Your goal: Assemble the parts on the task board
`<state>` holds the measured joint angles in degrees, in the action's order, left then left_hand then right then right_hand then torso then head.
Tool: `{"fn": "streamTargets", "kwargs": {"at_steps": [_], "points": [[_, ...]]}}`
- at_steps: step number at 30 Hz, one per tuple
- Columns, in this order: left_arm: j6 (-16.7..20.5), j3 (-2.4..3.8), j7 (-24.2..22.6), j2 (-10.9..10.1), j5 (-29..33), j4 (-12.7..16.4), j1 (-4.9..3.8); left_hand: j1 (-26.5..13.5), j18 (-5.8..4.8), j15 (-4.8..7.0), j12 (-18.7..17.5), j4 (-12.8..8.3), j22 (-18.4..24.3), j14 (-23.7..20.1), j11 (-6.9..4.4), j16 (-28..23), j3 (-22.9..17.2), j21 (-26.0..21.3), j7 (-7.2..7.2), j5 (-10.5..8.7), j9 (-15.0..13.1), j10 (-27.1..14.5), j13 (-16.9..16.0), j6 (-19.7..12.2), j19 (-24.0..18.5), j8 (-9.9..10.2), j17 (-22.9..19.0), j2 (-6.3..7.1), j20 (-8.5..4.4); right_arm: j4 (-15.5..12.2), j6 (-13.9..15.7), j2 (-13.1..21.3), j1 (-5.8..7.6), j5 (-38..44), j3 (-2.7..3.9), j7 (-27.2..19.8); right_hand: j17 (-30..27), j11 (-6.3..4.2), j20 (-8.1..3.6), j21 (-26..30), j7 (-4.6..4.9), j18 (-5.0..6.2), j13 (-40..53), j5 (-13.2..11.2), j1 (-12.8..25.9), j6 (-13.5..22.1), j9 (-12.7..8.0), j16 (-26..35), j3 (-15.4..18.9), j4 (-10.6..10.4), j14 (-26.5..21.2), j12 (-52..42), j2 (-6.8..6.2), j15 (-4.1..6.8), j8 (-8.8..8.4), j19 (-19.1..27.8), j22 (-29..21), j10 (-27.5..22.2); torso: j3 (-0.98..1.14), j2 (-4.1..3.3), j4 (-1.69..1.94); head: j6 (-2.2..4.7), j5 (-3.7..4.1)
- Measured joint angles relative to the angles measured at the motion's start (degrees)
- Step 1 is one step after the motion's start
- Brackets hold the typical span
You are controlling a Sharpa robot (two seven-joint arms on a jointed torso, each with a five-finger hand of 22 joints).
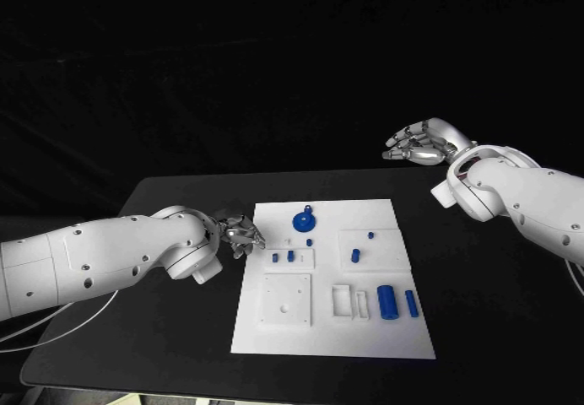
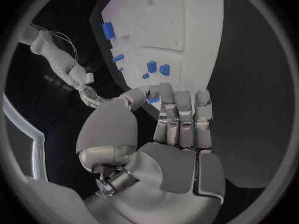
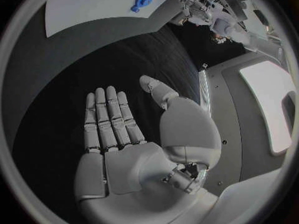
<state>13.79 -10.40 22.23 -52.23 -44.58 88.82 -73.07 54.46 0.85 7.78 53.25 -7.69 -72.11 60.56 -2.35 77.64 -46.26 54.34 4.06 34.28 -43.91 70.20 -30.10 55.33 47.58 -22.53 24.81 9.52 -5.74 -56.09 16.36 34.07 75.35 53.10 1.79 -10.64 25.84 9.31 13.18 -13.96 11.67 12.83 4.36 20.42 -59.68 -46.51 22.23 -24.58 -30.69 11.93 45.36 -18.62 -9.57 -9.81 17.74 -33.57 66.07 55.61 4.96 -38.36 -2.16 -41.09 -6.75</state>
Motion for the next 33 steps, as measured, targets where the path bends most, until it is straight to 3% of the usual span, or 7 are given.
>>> {"fn": "streamTargets", "kwargs": {"at_steps": [3,4,5,9,12,22,33], "points": [[-0.65,0.00,0.11,0.00,0.00,0.23,0.00,-3.55,0.01,0.00,0.00,0.10,-0.27,0.00,0.00,0.00,-1.53,0.00,-0.09,-7.10,0.29,0.00,0.06,-0.09,0.88,-1.03,-0.17,1.84,-0.32,0.02,-0.02,0.00,-0.01,-0.03,0.00,0.00,0.00,0.00,0.00,0.00,0.00,0.00,0.00,0.00,0.00,0.00,0.00,0.00,0.00,0.00,0.00,0.00,0.00,0.00,0.00,0.00,0.06,0.00,0.00,0.00,0.00,0.04,-0.01],[-0.91,0.00,0.23,0.02,-0.12,0.31,0.00,-4.36,0.01,0.05,0.00,1.02,-0.27,0.05,0.00,0.00,-1.37,0.00,-0.28,-11.00,0.19,0.00,0.06,0.09,0.97,-1.74,-0.18,2.87,-0.41,0.02,-0.03,0.00,-0.01,-0.04,0.00,0.00,0.00,0.00,0.00,0.00,0.00,0.00,0.00,0.00,0.00,0.00,0.00,0.00,0.00,0.00,0.00,0.00,0.00,0.00,0.00,0.00,0.06,0.00,0.00,0.00,0.00,0.05,-0.01],[-1.40,0.00,0.45,0.06,-0.43,0.37,0.00,-4.98,0.01,0.21,0.00,1.70,-0.31,0.22,-0.06,0.00,-1.03,0.00,-0.43,-13.46,0.14,0.06,0.06,0.24,1.09,-2.00,-0.23,3.73,-0.29,0.02,-0.04,0.00,-0.02,-0.05,0.00,0.00,-0.01,0.00,0.00,0.00,-0.01,0.00,-0.01,0.00,0.00,0.00,0.00,0.00,0.00,0.00,0.00,0.00,0.00,0.00,0.00,0.00,0.06,0.00,0.00,-0.01,0.00,0.07,0.01],[-3.42,-0.03,1.60,0.33,-2.46,0.51,0.00,-8.30,0.01,0.43,0.00,4.33,-0.54,0.44,-0.43,0.02,3.98,0.00,-0.85,-19.46,-0.10,0.44,0.07,0.66,1.38,-3.51,-0.25,5.79,-0.40,0.05,-0.06,0.00,-0.04,-0.08,0.00,0.00,-0.06,0.00,0.00,0.00,-0.01,0.00,-0.05,0.22,0.00,-0.01,0.00,0.00,0.00,0.00,0.00,0.00,0.00,0.00,0.00,0.00,0.06,0.00,0.01,-0.02,-0.01,0.08,0.10],[-5.01,-0.11,2.61,0.63,-4.47,0.54,0.00,-9.98,0.01,0.95,0.07,7.45,-0.54,0.97,-1.02,0.53,5.52,0.00,-1.18,-26.45,-0.03,1.02,0.13,0.98,1.49,-4.62,-0.24,7.01,-0.44,0.07,-0.07,-0.01,-0.06,-0.10,0.00,0.00,-0.06,0.00,0.00,0.00,-0.02,0.00,-0.05,0.22,0.00,-0.01,0.00,0.00,0.00,0.00,0.00,0.00,0.00,0.00,0.00,0.00,0.06,0.00,0.01,-0.02,-0.01,0.07,0.13],[-8.16,-0.34,4.93,1.91,-10.67,0.23,0.00,-11.20,0.01,1.90,1.06,12.86,-1.16,1.94,-1.77,1.61,5.94,0.00,-1.84,-30.78,1.18,2.42,-0.02,2.11,2.61,-6.06,-0.04,7.07,-0.81,0.07,-0.09,-0.03,-0.07,-0.15,0.00,-0.01,-0.11,0.00,0.00,0.22,-0.03,0.00,-0.10,0.44,0.00,-0.02,0.00,0.00,0.00,0.00,0.00,0.00,0.00,0.00,0.00,0.00,0.12,0.00,0.01,-0.02,0.01,-0.05,0.21],[-9.02,-0.44,5.61,3.42,-13.56,-0.91,0.00,-11.55,0.02,2.13,1.33,15.41,-1.63,2.62,-2.06,2.23,5.45,0.41,-2.28,-30.80,1.86,3.49,-0.17,3.16,3.12,-6.60,0.10,6.48,-0.92,0.05,-0.10,-0.06,-0.08,-0.18,0.00,-0.01,-0.16,0.00,0.00,0.22,-0.03,0.00,-0.10,0.44,0.00,-0.03,-0.04,0.00,0.00,0.00,0.00,0.00,0.00,0.00,0.20,0.00,0.11,0.00,0.01,-0.04,-0.01,-0.14,0.34]]}}
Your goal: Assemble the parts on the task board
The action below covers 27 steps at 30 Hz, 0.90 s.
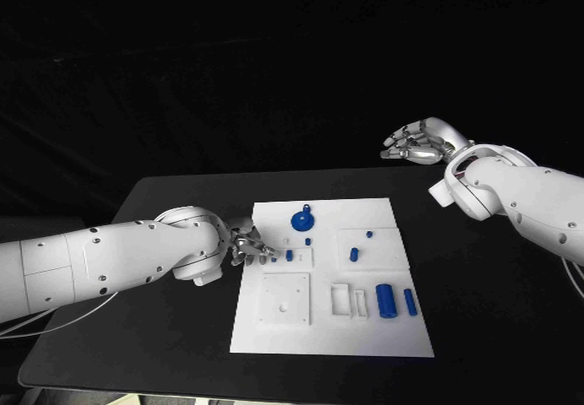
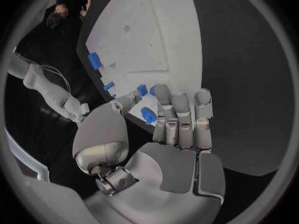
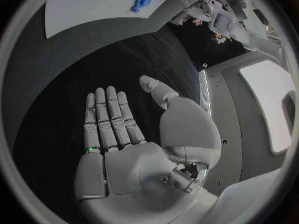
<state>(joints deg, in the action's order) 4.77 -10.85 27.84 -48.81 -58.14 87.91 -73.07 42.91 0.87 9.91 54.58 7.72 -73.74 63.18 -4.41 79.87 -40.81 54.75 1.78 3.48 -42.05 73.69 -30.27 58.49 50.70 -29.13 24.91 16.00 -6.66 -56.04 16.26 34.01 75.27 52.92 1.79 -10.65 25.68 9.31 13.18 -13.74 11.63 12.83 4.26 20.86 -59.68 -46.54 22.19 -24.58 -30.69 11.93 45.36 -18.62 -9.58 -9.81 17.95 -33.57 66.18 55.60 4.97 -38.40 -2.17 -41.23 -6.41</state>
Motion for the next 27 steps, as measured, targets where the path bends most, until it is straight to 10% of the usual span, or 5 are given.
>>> {"fn": "streamTargets", "kwargs": {"at_steps": [27], "points": [[-0.98,-0.38,-0.10,2.62,-0.21,-2.96,0.02,4.13,0.01,-0.10,0.00,-3.73,-0.96,0.09,0.00,0.00,3.19,0.00,-0.07,0.01,1.68,0.00,-0.03,0.05,-0.01,-0.66,-0.02,-7.41,0.00,-0.08,-0.02,-0.08,-0.01,-0.04,0.00,-0.01,-0.12,0.00,0.00,0.00,-0.05,0.00,-0.10,0.22,0.00,-0.05,0.01,0.00,0.17,-0.17,0.00,0.22,0.00,0.00,0.00,0.00,0.10,0.00,0.00,0.03,0.02,-0.27,0.14]]}}
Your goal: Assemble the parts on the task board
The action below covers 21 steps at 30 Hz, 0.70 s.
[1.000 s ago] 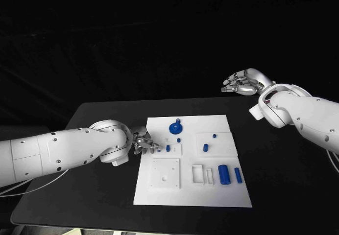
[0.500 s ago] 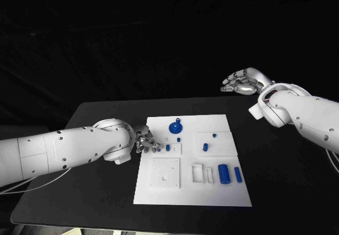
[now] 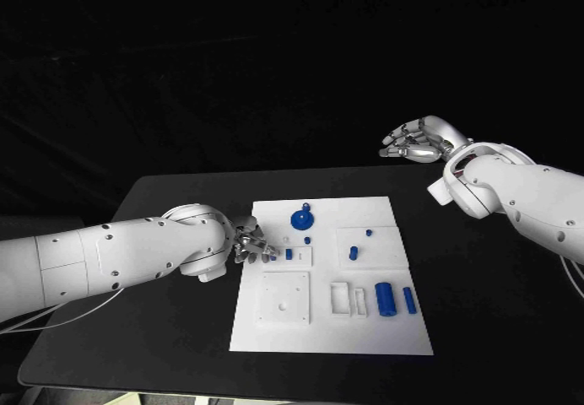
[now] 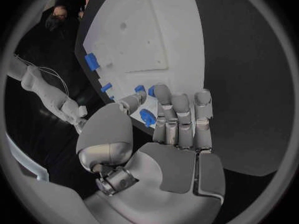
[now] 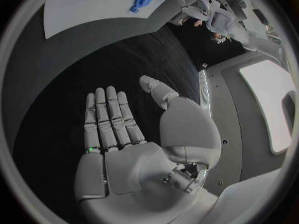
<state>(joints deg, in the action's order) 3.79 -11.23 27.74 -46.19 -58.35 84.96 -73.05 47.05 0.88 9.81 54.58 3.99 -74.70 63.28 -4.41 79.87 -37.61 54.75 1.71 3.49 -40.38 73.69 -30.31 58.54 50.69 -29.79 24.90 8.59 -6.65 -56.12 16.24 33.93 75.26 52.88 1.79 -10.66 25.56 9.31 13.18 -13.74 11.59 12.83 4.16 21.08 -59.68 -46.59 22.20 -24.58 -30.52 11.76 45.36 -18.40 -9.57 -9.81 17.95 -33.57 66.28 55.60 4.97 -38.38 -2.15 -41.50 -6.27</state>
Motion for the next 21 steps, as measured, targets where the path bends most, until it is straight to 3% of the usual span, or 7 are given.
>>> {"fn": "streamTargets", "kwargs": {"at_steps": [8,21], "points": [[-0.53,-0.49,-0.02,0.58,0.09,-0.71,0.02,0.00,0.00,-0.01,0.00,-0.27,-0.05,0.00,0.00,0.00,0.27,0.00,-0.01,0.00,0.11,0.00,0.00,0.00,0.00,0.00,-0.05,0.00,0.00,-0.14,-0.01,-0.02,0.00,-0.01,0.00,0.00,0.00,0.21,0.00,0.00,-0.01,0.01,0.00,0.00,0.00,0.00,-0.05,0.00,0.00,0.00,0.00,0.00,0.00,0.00,0.00,0.00,0.00,0.21,0.01,0.01,0.00,-0.05,0.01],[-0.80,-0.63,-0.15,0.89,0.46,-1.07,0.05,0.00,0.00,-0.05,0.00,-0.58,-0.04,0.00,0.00,0.00,0.26,0.00,0.18,0.00,0.38,0.00,0.01,-0.25,0.00,0.00,-0.12,0.00,0.00,-0.20,-0.02,0.00,0.00,-0.02,0.00,-0.01,-0.04,0.21,0.00,0.00,0.11,0.00,0.01,0.22,0.00,0.11,-0.05,0.00,0.00,0.00,0.00,0.00,0.00,0.00,0.00,0.00,0.05,0.21,0.01,0.01,0.01,-0.10,0.10]]}}
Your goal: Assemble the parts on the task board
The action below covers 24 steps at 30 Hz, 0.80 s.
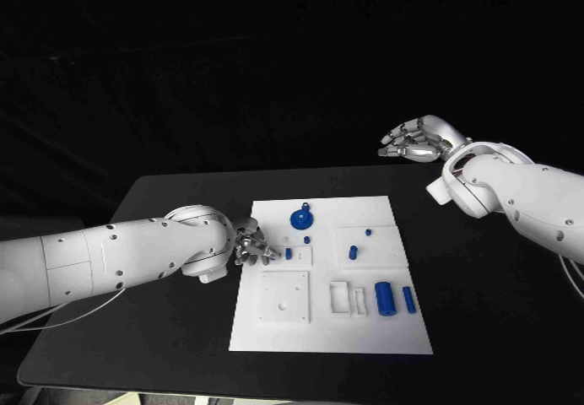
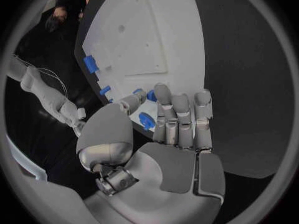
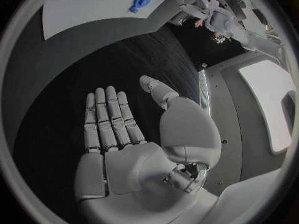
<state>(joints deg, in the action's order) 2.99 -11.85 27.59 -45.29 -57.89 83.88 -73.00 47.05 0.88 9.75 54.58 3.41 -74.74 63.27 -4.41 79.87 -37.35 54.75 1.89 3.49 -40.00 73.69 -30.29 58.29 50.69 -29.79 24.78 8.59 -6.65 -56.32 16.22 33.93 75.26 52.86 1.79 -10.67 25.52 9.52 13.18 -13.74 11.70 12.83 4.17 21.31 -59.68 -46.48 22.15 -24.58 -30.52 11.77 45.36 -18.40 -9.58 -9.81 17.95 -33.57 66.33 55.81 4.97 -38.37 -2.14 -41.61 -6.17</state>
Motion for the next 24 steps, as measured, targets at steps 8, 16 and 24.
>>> {"fn": "streamTargets", "kwargs": {"at_steps": [8,16,24], "points": [[0.00,0.00,-0.29,0.23,0.28,-0.16,0.00,1.07,0.00,-0.15,0.00,-1.68,-0.15,-0.01,0.21,0.00,-0.31,0.00,0.23,0.00,0.51,-0.21,0.00,-0.38,0.00,0.00,-0.13,-1.54,0.00,0.06,-0.02,-0.10,0.00,-0.01,0.00,0.00,-0.05,0.00,0.00,0.23,0.02,0.00,-0.05,0.00,0.00,0.02,0.00,0.00,0.00,0.00,0.00,0.00,0.00,0.00,0.00,0.00,0.02,0.00,0.01,0.00,-0.01,-0.05,0.00],[-0.01,0.09,-1.00,0.34,0.83,-0.40,-0.05,3.42,0.00,-0.65,0.00,-5.07,-0.21,-0.35,0.74,0.00,-1.12,-0.29,0.92,0.48,1.41,-0.75,0.04,-2.24,0.00,0.37,-0.39,-3.89,0.00,0.08,-0.06,-0.12,0.00,-0.02,0.00,0.00,-0.05,0.00,0.00,0.23,0.01,0.00,-0.05,0.00,0.00,0.01,0.00,0.00,0.00,0.00,0.00,0.00,0.00,0.00,0.00,0.00,0.02,0.00,0.02,0.00,-0.02,-0.07,-0.03],[0.01,0.10,-1.46,0.29,1.12,-0.47,-0.07,4.08,0.00,-0.67,0.00,-6.54,-0.20,-0.55,0.83,0.00,-1.35,-0.51,1.16,0.77,2.20,-0.83,0.06,-2.52,0.00,0.94,-0.45,-5.14,0.00,0.09,-0.13,-0.12,0.00,-0.02,0.00,0.00,-0.11,0.00,0.00,0.23,0.01,0.00,-0.04,0.00,0.00,0.01,0.01,0.00,0.00,0.00,0.00,0.00,0.00,0.00,0.00,0.00,0.01,0.00,0.02,0.00,-0.02,-0.10,0.03]]}}
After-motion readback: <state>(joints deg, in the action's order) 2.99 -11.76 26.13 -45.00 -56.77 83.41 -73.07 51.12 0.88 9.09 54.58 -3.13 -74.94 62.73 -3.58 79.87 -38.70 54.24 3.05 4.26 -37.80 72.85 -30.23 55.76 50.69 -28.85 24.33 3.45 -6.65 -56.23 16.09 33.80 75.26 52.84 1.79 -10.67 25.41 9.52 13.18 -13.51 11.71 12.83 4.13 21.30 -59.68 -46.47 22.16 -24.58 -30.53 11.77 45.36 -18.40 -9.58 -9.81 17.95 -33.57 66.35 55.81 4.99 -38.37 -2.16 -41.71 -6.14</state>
